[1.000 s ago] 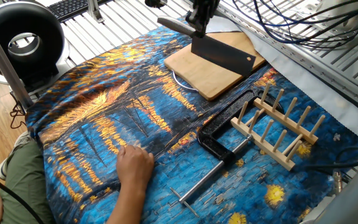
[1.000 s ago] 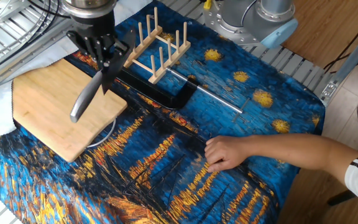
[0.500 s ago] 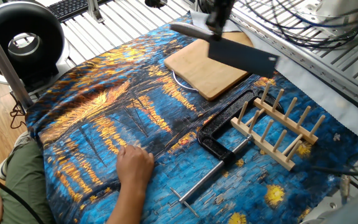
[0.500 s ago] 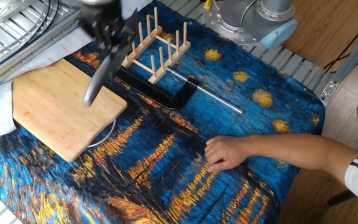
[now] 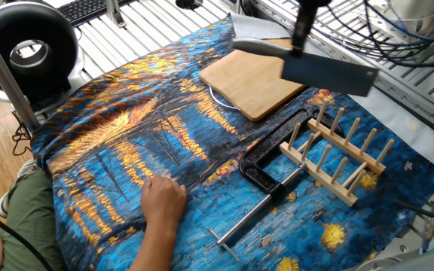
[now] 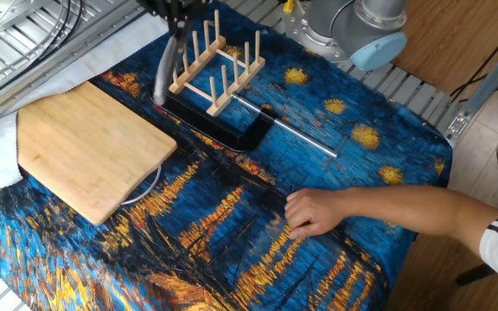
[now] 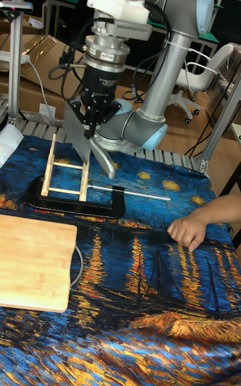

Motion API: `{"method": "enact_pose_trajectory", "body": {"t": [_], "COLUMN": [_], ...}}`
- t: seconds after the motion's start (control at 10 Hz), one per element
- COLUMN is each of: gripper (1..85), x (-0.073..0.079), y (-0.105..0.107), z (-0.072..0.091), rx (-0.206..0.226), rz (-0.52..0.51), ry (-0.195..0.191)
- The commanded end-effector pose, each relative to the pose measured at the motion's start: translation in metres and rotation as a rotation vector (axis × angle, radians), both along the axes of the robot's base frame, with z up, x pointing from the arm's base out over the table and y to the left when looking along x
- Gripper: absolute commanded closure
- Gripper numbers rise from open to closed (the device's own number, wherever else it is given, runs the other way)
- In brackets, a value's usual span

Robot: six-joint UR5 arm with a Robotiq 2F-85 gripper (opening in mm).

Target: Put the knife on the knife rack

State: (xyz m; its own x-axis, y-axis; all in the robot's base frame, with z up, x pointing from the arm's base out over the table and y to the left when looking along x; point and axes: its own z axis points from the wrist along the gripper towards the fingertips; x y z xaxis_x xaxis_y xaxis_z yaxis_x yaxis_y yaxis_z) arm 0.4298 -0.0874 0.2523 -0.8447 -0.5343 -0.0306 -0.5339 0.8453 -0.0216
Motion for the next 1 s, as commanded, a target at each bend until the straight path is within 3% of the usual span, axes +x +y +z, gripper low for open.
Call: {"method": "enact_pose_trajectory", "body": {"t": [0.0, 0.1, 0.4, 0.5, 0.7, 0.9], "gripper": [84.7, 84.7, 84.7, 84.7, 84.7, 84.7], "x": [-0.004, 0.0, 0.002, 0.003, -0.002, -0.014], "y": [0.002, 0.016, 0.042, 0.041, 0.031, 0.033], "z": [-0.007, -0.008, -0.011, -0.01, -0.012, -0.02], "rx": [-0.007, 0.002, 0.042, 0.028, -0.012, -0.021], "rz": [0.241, 0.365, 0.609, 0.708, 0.837, 0.901], "ry": [-0.059, -0.095, -0.138, -0.145, -0.123, -0.094]}}
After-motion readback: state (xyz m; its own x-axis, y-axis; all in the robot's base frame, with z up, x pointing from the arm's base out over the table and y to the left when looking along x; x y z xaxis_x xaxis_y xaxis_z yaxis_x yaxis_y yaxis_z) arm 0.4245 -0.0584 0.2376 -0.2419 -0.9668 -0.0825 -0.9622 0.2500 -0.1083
